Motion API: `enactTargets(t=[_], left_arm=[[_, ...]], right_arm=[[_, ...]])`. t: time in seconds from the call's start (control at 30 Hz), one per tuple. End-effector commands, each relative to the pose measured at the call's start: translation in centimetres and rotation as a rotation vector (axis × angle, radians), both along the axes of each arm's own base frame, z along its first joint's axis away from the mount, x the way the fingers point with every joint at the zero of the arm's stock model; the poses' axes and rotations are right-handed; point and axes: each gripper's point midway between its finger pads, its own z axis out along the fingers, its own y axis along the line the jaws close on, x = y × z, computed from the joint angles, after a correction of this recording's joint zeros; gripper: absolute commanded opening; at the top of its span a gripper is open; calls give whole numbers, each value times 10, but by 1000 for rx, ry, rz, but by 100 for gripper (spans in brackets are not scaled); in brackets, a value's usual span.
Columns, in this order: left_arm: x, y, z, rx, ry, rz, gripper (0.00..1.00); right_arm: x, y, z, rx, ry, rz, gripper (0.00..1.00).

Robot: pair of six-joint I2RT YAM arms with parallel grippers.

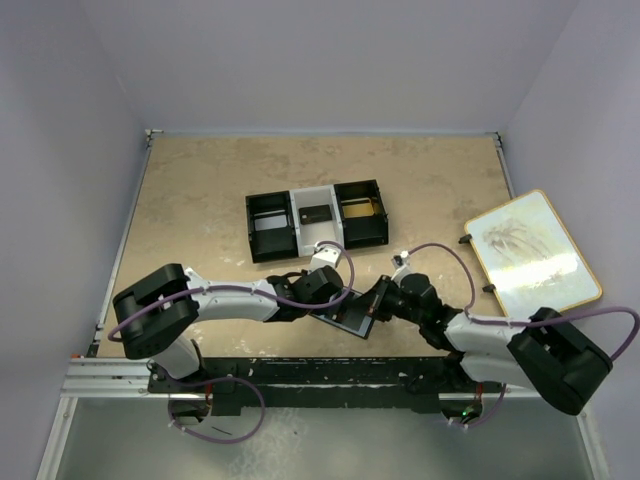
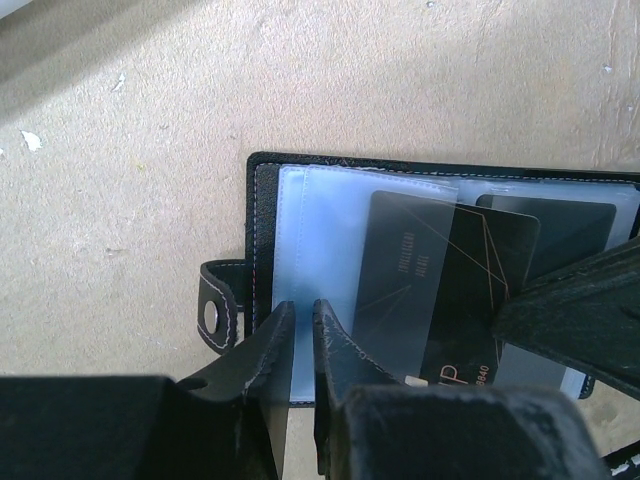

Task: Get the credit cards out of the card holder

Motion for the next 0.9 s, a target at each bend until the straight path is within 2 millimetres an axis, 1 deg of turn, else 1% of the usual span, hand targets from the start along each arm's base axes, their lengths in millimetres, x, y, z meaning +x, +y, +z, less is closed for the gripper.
enactTargets(t=[0.0, 0.1, 0.2, 0.23, 0.3, 0.4, 0.47, 0.5, 0.53, 0.6, 0.73, 0.87], left_arm=[[-8, 8, -15, 52, 37, -2, 10], [-7, 7, -11, 42, 32, -5, 10], [-7, 0, 2, 5, 22, -13, 12], [-5, -3, 9, -17, 13, -12, 14], [-1, -15, 31, -77, -8, -13, 19], [4, -28, 61, -171, -46, -8, 28], [4, -36, 73, -227, -55, -19, 30], [3, -40, 74, -246, -48, -32, 30], [2, -42, 72, -247, -39, -41, 30], [1, -41, 59, -215, -21, -36, 28], [-1, -33, 31, -162, 5, -12, 23], [-2, -26, 14, -121, 18, 1, 20]], right_arm=[[-4, -6, -4, -24, 11, -6, 1], [-4, -6, -3, -21, 8, -10, 3], [-1, -4, -6, -28, 12, -12, 4], [-1, -4, -8, -30, 17, -15, 4], [1, -4, -12, -31, 25, -22, 3], [2, -2, -16, -34, 32, -18, 3], [2, 0, -18, -35, 34, -10, 3], [1, 0, -19, -37, 38, -8, 2], [1, 0, -19, -35, 38, -7, 2], [1, 0, -18, -33, 34, -7, 2], [0, -3, -18, -36, 34, -15, 2], [0, -6, -15, -32, 26, -27, 3]])
